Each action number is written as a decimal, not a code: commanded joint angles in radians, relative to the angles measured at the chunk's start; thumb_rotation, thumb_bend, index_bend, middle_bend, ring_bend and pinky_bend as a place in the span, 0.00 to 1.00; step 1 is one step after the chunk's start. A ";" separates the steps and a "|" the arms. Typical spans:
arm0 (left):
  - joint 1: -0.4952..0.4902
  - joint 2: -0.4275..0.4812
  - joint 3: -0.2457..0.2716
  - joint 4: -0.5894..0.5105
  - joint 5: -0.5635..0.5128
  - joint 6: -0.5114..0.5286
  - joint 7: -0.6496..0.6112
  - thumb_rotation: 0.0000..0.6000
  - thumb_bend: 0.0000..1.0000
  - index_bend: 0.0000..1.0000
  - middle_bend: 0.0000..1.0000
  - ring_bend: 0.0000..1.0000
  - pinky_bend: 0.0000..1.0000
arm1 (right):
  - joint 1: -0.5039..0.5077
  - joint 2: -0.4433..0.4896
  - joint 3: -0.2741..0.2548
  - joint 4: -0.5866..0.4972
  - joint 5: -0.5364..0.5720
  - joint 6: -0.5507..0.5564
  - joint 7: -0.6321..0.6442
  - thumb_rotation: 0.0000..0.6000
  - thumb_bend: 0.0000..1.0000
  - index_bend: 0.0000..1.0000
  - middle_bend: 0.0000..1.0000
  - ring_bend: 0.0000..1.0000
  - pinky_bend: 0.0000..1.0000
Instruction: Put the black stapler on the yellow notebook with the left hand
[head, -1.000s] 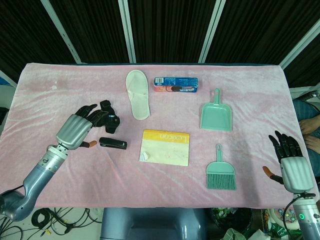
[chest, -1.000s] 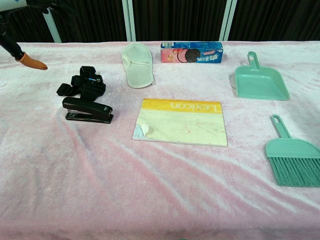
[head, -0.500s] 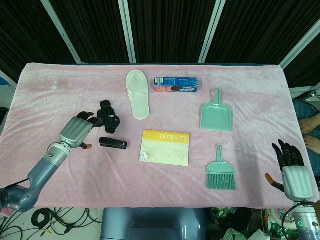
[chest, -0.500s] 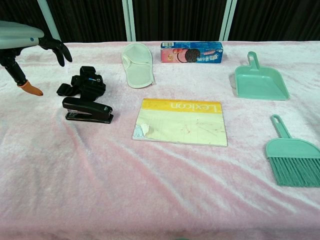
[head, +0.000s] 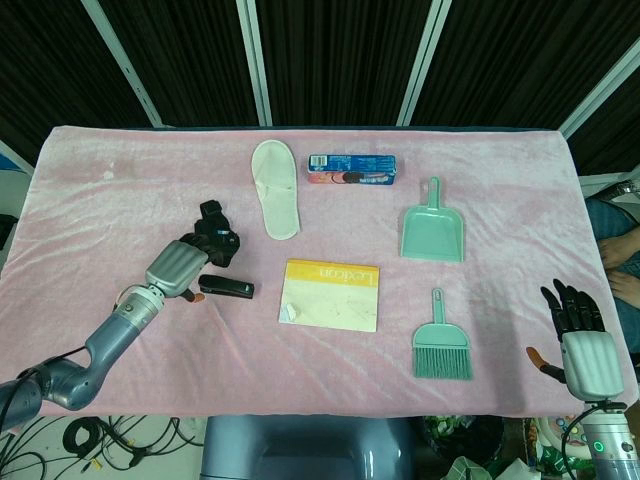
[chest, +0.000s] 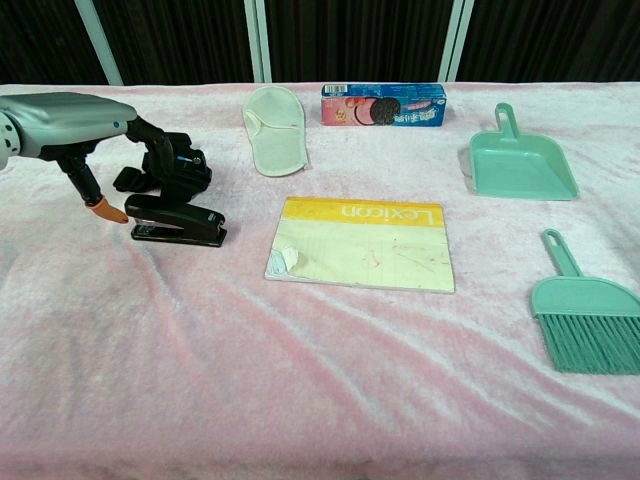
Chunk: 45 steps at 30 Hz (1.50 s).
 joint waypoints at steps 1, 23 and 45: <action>-0.007 -0.023 0.004 0.022 0.008 0.000 -0.003 1.00 0.10 0.38 0.41 0.20 0.22 | 0.000 0.000 0.001 0.000 -0.001 -0.004 0.002 1.00 0.12 0.02 0.00 0.00 0.07; -0.046 -0.112 0.008 0.096 0.001 -0.013 0.060 1.00 0.40 0.51 0.52 0.27 0.29 | -0.008 0.005 0.016 0.008 0.001 -0.022 0.027 1.00 0.12 0.01 0.00 0.00 0.07; -0.154 -0.209 -0.144 -0.136 -0.276 0.089 0.493 1.00 0.39 0.52 0.51 0.27 0.33 | -0.013 0.006 0.030 0.007 0.013 -0.029 0.006 1.00 0.12 0.02 0.00 0.00 0.07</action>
